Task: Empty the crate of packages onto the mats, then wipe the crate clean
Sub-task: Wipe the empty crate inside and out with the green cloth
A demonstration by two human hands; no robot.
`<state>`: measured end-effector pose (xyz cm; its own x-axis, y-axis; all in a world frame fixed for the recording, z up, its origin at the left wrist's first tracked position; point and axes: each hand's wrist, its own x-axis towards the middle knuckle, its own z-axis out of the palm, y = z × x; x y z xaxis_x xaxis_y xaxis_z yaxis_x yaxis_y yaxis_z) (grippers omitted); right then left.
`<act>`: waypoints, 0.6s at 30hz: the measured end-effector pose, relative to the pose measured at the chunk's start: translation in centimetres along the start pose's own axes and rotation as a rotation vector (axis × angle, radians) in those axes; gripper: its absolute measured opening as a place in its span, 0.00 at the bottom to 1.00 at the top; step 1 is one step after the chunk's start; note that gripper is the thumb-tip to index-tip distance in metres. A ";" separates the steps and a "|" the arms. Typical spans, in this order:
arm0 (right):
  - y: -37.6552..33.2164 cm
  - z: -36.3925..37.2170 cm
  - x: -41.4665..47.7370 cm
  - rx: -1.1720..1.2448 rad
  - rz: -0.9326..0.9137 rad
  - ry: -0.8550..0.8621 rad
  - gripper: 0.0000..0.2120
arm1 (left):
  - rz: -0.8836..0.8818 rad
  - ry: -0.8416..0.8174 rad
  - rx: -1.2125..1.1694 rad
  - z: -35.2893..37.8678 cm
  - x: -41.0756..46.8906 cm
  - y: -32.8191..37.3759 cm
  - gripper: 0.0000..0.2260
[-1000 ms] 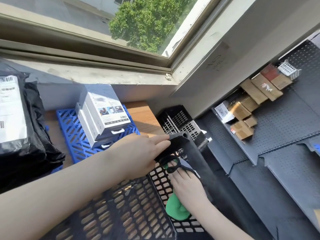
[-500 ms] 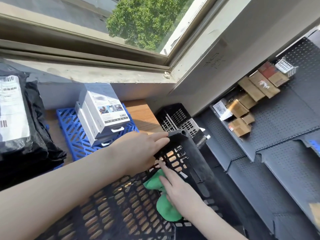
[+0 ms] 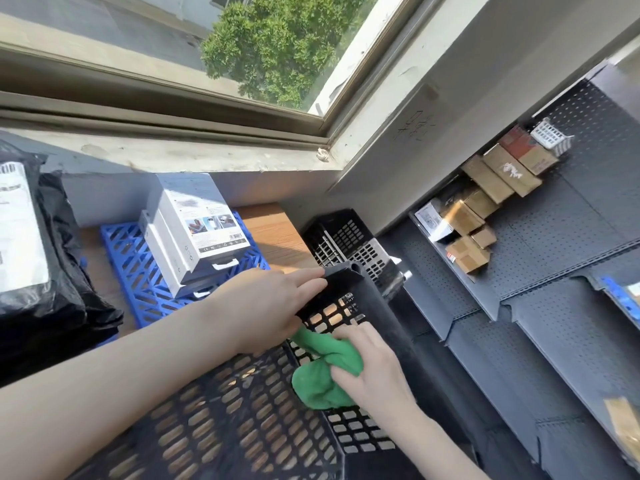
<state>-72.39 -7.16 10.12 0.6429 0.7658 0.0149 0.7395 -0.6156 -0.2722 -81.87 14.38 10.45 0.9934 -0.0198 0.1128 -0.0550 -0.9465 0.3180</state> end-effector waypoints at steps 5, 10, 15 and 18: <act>-0.8 -1.5 1.5 0.233 0.250 -0.032 0.12 | 0.002 0.007 -0.003 -0.1 -0.1 0.0 0.26; -1.2 -2.6 1.9 0.851 0.575 -0.333 0.19 | 0.004 0.000 0.006 -0.2 -0.1 0.1 0.26; -0.9 -2.5 1.4 1.181 0.524 -0.544 0.27 | -0.004 -0.007 -0.003 -0.3 -0.1 0.1 0.27; -0.6 -2.2 1.2 1.175 0.522 -0.468 0.31 | -0.006 -0.004 -0.010 -0.4 -0.1 0.1 0.27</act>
<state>-71.66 -6.28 12.44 0.4916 0.6306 -0.6005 -0.3203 -0.5104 -0.7981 -82.04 14.40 10.82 0.9941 -0.0157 0.1073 -0.0504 -0.9433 0.3282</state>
